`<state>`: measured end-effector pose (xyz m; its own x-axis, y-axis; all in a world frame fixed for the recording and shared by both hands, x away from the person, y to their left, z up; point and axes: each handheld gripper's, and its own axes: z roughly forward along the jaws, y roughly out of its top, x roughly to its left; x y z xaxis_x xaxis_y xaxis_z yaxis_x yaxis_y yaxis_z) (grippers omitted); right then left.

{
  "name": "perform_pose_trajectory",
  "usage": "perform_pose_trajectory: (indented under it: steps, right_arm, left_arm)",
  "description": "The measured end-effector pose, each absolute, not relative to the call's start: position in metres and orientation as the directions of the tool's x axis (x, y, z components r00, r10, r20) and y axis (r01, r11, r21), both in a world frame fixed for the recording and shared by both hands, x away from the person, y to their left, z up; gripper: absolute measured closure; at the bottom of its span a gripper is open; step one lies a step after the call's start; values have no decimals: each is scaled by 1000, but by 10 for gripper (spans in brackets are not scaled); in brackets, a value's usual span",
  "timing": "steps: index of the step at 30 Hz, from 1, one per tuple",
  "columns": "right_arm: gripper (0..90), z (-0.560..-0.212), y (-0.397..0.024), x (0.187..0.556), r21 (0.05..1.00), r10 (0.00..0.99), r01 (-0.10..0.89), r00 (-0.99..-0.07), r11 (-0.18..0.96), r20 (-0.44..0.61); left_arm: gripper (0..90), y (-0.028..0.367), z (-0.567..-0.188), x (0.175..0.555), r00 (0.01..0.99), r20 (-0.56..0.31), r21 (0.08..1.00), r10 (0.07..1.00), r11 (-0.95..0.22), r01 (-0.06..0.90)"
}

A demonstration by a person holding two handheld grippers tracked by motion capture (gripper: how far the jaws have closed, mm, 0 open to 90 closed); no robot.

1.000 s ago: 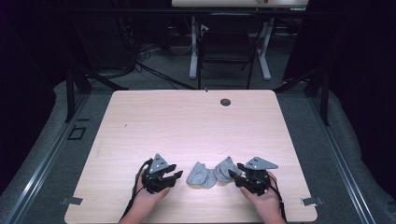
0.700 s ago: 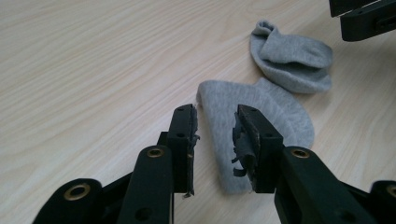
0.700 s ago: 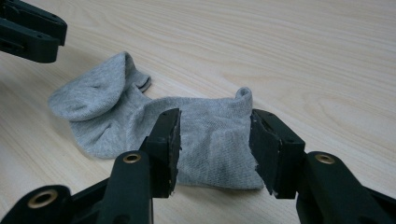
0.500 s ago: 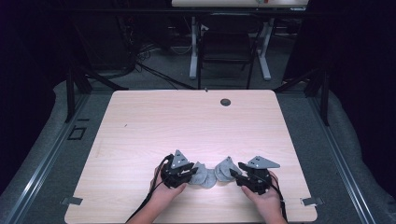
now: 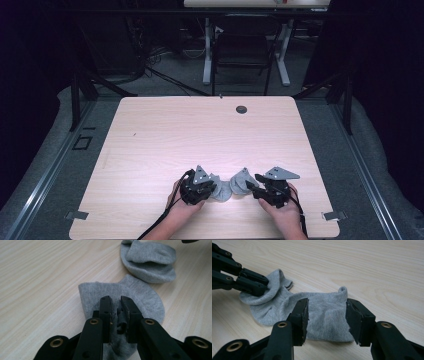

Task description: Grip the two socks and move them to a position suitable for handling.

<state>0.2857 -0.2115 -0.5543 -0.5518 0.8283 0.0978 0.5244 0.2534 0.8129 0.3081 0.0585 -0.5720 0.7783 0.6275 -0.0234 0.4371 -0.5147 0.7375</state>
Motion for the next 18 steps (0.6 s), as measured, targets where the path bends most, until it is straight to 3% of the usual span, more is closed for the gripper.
perform_pose_trajectory:
  steps: [18]
  right_arm:
    - [531, -555, -213, 286, 809, 830, 536, -546, 241, 115]
  left_arm:
    - [844, 67, -577, 302, 765, -42, 722, 642, -510, 467]
